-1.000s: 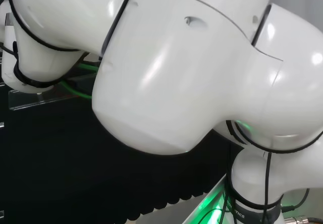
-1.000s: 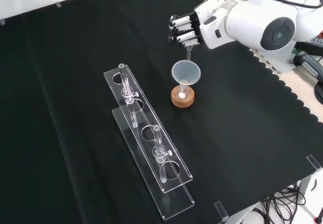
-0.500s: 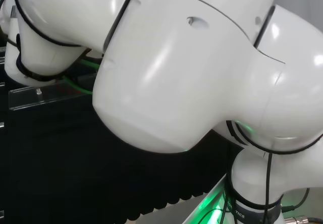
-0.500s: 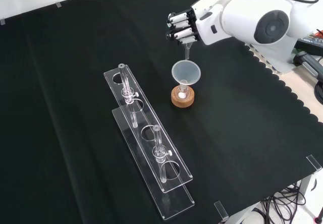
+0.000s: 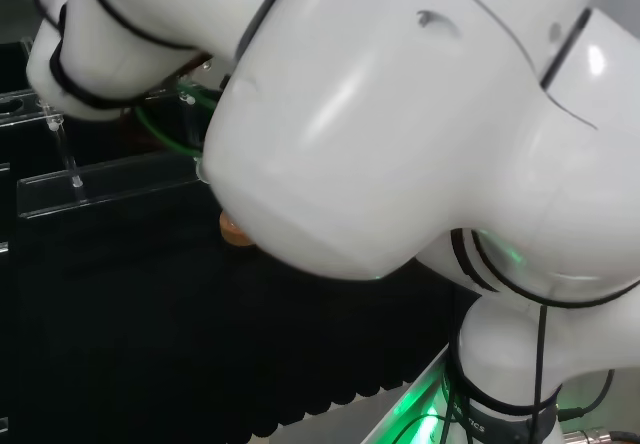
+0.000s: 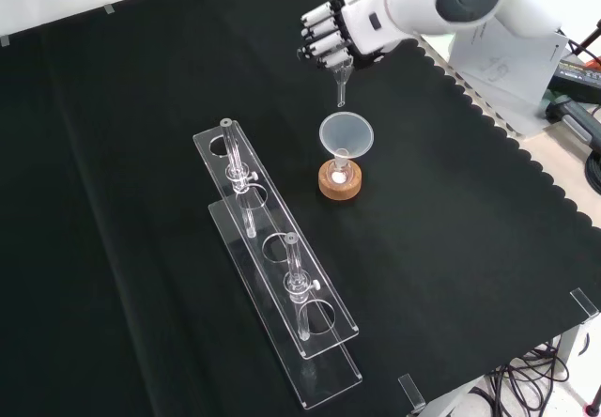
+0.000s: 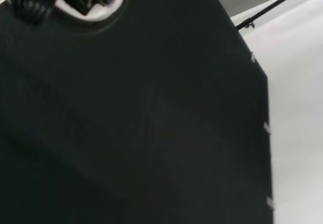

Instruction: Pour all the NaCl from the weighing funnel into the round-bottom flask.

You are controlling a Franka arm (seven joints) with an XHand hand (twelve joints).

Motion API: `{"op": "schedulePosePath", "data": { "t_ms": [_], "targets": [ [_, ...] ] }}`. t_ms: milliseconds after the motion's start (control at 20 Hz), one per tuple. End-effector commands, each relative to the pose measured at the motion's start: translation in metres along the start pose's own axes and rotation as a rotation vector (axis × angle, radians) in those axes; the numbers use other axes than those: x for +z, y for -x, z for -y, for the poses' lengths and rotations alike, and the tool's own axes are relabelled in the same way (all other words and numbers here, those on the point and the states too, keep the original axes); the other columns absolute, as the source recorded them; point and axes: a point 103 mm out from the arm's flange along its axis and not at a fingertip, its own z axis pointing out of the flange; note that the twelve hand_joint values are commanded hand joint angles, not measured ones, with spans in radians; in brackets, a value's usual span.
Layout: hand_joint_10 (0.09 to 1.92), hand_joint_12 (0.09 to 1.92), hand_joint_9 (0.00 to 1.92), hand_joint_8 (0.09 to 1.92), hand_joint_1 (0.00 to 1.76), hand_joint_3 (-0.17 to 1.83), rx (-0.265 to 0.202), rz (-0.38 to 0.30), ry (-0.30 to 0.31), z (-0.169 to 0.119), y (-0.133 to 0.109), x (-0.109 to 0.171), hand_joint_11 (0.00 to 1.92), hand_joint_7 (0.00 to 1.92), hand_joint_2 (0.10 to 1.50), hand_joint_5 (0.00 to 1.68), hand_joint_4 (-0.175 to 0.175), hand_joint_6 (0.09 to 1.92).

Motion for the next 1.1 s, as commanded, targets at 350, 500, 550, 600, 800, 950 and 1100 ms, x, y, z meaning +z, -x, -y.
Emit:
{"op": "schedulePosePath", "data": {
  "t_ms": [350, 500, 550, 600, 800, 950, 1100],
  "targets": [
    [0.35, 1.12, 0.94, 0.63, 1.09, 0.60, 0.033, -0.437, 0.045, -0.001, 0.028, 0.027, 0.75, 0.61, 0.72, 1.18, 0.175, 0.81],
    [0.35, 1.12, 0.94, 0.63, 1.09, 0.60, 0.042, -0.526, 0.050, -0.002, 0.036, 0.035, 0.75, 0.61, 0.72, 1.18, 0.175, 0.81],
    [0.35, 1.12, 0.95, 0.63, 1.09, 0.60, 0.046, -0.556, 0.051, -0.002, 0.038, 0.037, 0.75, 0.61, 0.72, 1.18, 0.175, 0.81],
    [0.35, 1.12, 0.95, 0.63, 1.09, 0.60, 0.049, -0.589, 0.051, -0.003, 0.041, 0.039, 0.75, 0.61, 0.72, 1.18, 0.175, 0.81],
    [0.35, 1.11, 0.95, 0.63, 1.09, 0.60, 0.065, -0.692, 0.056, -0.005, 0.053, 0.048, 0.75, 0.61, 0.72, 1.18, 0.175, 0.81],
    [0.35, 1.11, 0.95, 0.63, 1.09, 0.60, 0.066, -0.725, 0.052, -0.006, 0.058, 0.054, 0.75, 0.61, 0.72, 1.18, 0.175, 0.81],
    [0.35, 1.11, 0.95, 0.63, 1.09, 0.60, 0.069, -0.746, 0.046, -0.007, 0.062, 0.061, 0.75, 0.61, 0.72, 1.18, 0.175, 0.81]
  ]
}}
